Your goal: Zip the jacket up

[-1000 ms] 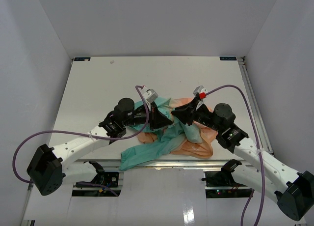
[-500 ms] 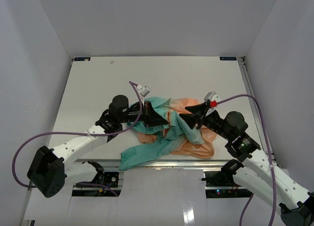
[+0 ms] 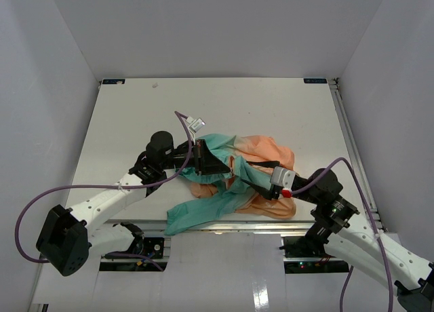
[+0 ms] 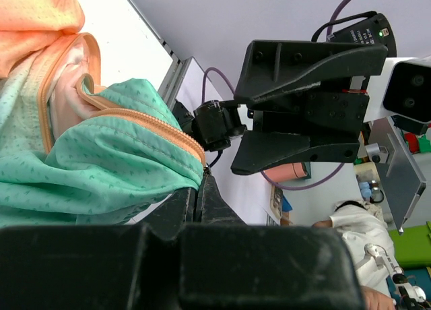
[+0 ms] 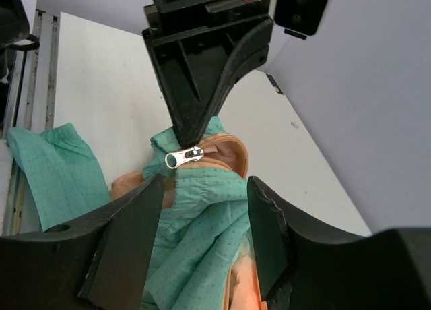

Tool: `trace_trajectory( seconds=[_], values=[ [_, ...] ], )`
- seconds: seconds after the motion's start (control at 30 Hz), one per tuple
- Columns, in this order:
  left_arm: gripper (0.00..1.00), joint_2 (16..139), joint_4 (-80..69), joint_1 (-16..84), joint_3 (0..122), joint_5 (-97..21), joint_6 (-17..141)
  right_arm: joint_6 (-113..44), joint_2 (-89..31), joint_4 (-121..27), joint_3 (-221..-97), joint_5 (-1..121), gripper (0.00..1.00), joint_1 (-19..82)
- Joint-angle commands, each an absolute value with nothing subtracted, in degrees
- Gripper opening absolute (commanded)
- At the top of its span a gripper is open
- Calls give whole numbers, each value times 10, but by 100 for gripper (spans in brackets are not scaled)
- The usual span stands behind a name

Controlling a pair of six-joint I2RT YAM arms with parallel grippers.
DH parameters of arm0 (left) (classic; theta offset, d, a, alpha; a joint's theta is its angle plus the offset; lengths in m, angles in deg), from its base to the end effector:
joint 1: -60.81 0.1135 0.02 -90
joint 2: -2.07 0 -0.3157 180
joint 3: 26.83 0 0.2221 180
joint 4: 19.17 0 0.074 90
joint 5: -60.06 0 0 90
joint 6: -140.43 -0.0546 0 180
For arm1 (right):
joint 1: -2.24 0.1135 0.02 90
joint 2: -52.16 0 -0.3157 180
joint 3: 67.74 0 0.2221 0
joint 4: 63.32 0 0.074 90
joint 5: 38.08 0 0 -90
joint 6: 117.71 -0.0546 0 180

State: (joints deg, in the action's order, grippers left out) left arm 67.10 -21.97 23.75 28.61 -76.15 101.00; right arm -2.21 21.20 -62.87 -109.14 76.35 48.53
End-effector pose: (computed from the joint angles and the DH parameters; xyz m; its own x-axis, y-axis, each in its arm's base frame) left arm 0.1492 -0.1621 0.3495 -0.8239 -0.0476 -0.5648 0.5553 0.1314 -0.8212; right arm 0.0455 0.0803 0.3376 0.5127 -0.0309 -0.8580 -0.7964 0.3561 -0.4887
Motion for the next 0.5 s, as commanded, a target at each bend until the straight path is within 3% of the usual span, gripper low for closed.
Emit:
trace_trajectory(
  seconds=[0.0, 0.47],
  values=[
    [0, 658, -242, 241, 277, -782, 1025, 44, 215, -669, -1088, 771, 60, 508],
    [0, 664, -248, 242, 275, -788, 1029, 129, 152, -695, -1084, 632, 46, 630]
  ],
)
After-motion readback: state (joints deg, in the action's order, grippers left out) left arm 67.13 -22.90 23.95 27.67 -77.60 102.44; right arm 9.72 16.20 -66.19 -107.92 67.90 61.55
